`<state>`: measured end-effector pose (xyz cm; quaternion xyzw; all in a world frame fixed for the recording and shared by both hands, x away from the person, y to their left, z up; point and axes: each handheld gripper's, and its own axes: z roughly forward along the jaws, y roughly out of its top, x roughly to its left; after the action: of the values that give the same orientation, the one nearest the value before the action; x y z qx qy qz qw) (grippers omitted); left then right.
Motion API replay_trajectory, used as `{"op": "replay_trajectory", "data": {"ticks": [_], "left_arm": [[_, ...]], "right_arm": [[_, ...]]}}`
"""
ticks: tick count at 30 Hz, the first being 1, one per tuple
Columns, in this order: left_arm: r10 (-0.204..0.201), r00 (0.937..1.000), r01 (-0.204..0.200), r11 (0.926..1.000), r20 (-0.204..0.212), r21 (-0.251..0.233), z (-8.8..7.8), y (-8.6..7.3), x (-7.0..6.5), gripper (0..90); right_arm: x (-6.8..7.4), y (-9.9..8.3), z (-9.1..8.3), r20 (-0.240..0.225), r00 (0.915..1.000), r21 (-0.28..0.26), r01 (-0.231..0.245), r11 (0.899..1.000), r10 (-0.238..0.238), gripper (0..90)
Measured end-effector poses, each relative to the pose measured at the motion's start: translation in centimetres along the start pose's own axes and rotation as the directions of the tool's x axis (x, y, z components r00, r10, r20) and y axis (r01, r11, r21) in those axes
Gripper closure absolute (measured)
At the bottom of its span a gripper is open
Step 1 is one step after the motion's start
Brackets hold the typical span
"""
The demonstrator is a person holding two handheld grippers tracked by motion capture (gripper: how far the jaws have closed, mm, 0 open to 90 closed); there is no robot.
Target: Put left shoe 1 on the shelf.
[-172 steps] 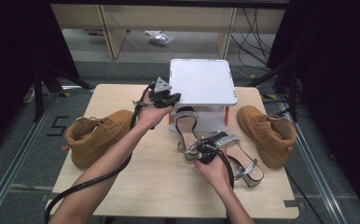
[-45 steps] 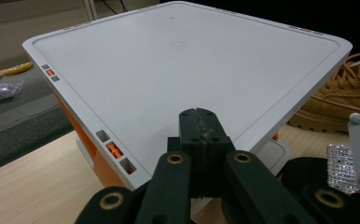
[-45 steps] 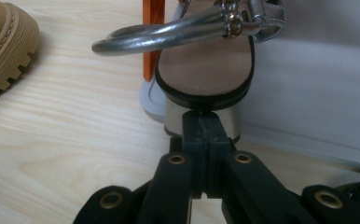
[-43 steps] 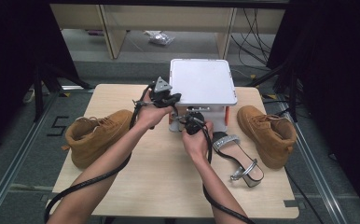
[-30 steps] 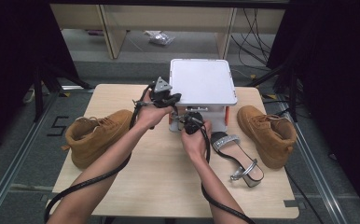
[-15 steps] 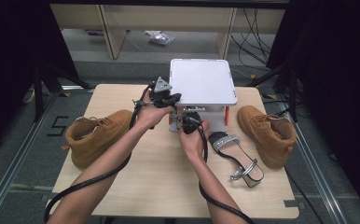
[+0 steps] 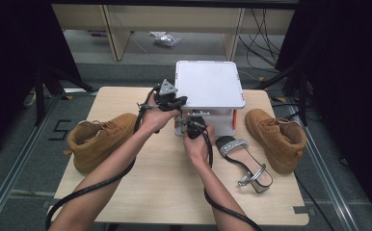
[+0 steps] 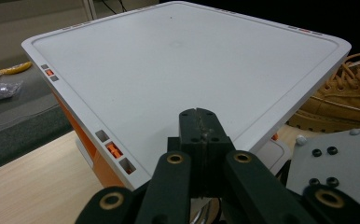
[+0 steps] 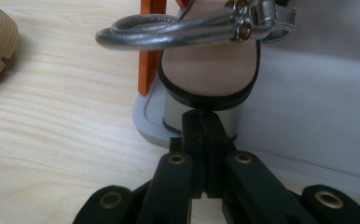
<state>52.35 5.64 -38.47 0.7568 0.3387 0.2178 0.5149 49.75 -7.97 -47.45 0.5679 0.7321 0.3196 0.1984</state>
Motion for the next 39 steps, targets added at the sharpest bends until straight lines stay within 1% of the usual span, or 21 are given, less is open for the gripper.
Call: {"op": "replay_trajectory", "data": {"ticks": [4, 6, 8, 14, 15, 16, 17, 18, 19, 20, 21, 22, 25, 27, 29, 30, 31, 32, 34, 36, 39], "left_arm": [[0.002, 1.0000, -0.002, 1.0000, -0.001, 0.002, 0.0, 0.0, 0.0, 89.9], [0.006, 1.0000, -0.006, 1.0000, 0.000, 0.001, 0.0, 0.0, 0.0, 89.9], [0.003, 1.0000, -0.003, 1.0000, -0.001, 0.002, 0.0, 0.0, 0.0, 89.9], [0.006, 1.0000, -0.006, 1.0000, 0.000, 0.002, 0.0, 0.0, 0.0, 89.9], [0.002, 1.0000, -0.002, 1.0000, 0.002, -0.002, 0.0, 0.0, 0.0, 89.9], [0.003, 1.0000, -0.003, 1.0000, 0.002, -0.002, 0.0, 0.0, 0.0, 89.9], [0.010, 1.0000, -0.010, 0.9999, -0.001, 0.005, 0.0, 0.0, 0.1, 89.9], [0.015, 0.9999, -0.015, 0.9998, 0.000, 0.010, -0.1, 0.0, 0.1, 89.9], [0.006, 1.0000, -0.006, 1.0000, -0.001, 0.004, 0.0, 0.0, 0.0, 89.9], [0.010, 0.9999, -0.010, 0.9999, -0.001, 0.005, 0.0, 0.0, 0.1, 89.9], [0.012, 0.9999, -0.012, 0.9999, -0.001, 0.004, 0.0, 0.0, 0.1, 89.9], [0.007, 1.0000, -0.007, 1.0000, 0.000, -0.001, 0.0, 0.0, 0.0, 90.0], [0.010, 0.9999, -0.010, 0.9999, -0.003, 0.004, 0.0, 0.0, 0.0, 89.9], [0.005, 1.0000, -0.005, 1.0000, -0.003, 0.004, 0.0, 0.0, 0.0, 89.9], [0.010, 0.9999, -0.010, 0.9999, -0.005, 0.010, 0.0, 0.1, 0.0, 89.9], [0.009, 0.9999, -0.009, 0.9999, -0.004, 0.012, 0.0, 0.1, 0.0, 89.9], [0.008, 1.0000, -0.007, 0.9999, -0.004, 0.011, 0.0, 0.1, 0.0, 89.9], [0.007, 1.0000, -0.007, 0.9999, -0.006, 0.012, 0.0, 0.1, 0.0, 89.9], [0.009, 0.9999, -0.009, 0.9999, -0.008, 0.012, 0.0, 0.1, 0.0, 89.9], [0.004, 1.0000, -0.004, 0.9999, -0.006, 0.014, 0.0, 0.1, 0.0, 89.9], [0.001, 1.0000, 0.000, 0.9999, -0.002, 0.012, 0.0, 0.1, 0.1, 89.9]], "right_arm": [[0.2, 0.0, 0.1, 0.000, 1.0000, -0.001, 0.009, 1.000, -0.009, 90.0], [0.1, 0.0, 0.3, -0.011, 0.9998, -0.007, 0.015, 1.000, -0.015, 90.0], [0.2, 0.0, 0.2, -0.010, 0.9999, 0.002, 0.014, 1.000, -0.014, 90.0], [0.2, 0.0, 0.2, -0.020, 0.9996, 0.005, 0.021, 1.000, -0.021, 86.2], [0.1, 0.0, 0.1, -0.017, 0.9991, -0.002, 0.038, 0.999, -0.038, 85.1], [0.2, 0.0, -0.2, -0.021, 0.9993, 0.006, 0.030, 1.000, -0.030, 84.2], [0.1, 0.0, -0.4, -0.023, 0.9984, -0.007, 0.051, 0.999, -0.052, 82.9], [0.2, 0.0, -0.8, -0.023, 0.9992, 0.005, 0.033, 0.999, -0.033, 81.4], [0.1, 0.0, -1.0, -0.028, 0.9986, -0.005, 0.044, 0.999, -0.044, 80.1], [0.0, 0.0, -1.3, -0.025, 0.9982, -0.009, 0.054, 0.998, -0.054, 78.5], [0.0, 0.0, -1.7, -0.025, 0.9987, 0.001, 0.044, 0.999, -0.044, 77.5], [-0.3, -0.1, -2.0, -0.025, 0.9976, -0.007, 0.065, 0.998, -0.065, 76.5], [-0.7, -0.2, -3.2, -0.023, 0.9974, 0.019, 0.069, 0.997, -0.069, 73.5], [-1.4, -0.4, -3.8, -0.031, 0.9958, 0.020, 0.087, 0.996, -0.086, 70.4], [-1.9, -0.7, -4.7, -0.028, 0.9962, 0.026, 0.083, 0.996, -0.082, 68.4], [-2.1, -0.8, -5.2, -0.023, 0.9972, 0.041, 0.072, 0.997, -0.071, 67.3], [-3.0, -0.9, -5.8, -0.027, 0.9952, 0.035, 0.095, 0.995, -0.095, 66.3], [-3.1, -1.0, -6.2, -0.022, 0.9967, 0.040, 0.079, 0.996, -0.078, 65.5], [-4.2, -1.3, -7.2, -0.006, 0.9946, 0.045, 0.104, 0.994, -0.103, 63.7], [-4.9, -1.6, -7.9, -0.006, 0.9951, 0.050, 0.099, 0.994, -0.099, 62.5], [-6.3, -2.4, -9.2, 0.012, 0.9955, 0.072, 0.093, 0.993, -0.094, 60.8]]}}
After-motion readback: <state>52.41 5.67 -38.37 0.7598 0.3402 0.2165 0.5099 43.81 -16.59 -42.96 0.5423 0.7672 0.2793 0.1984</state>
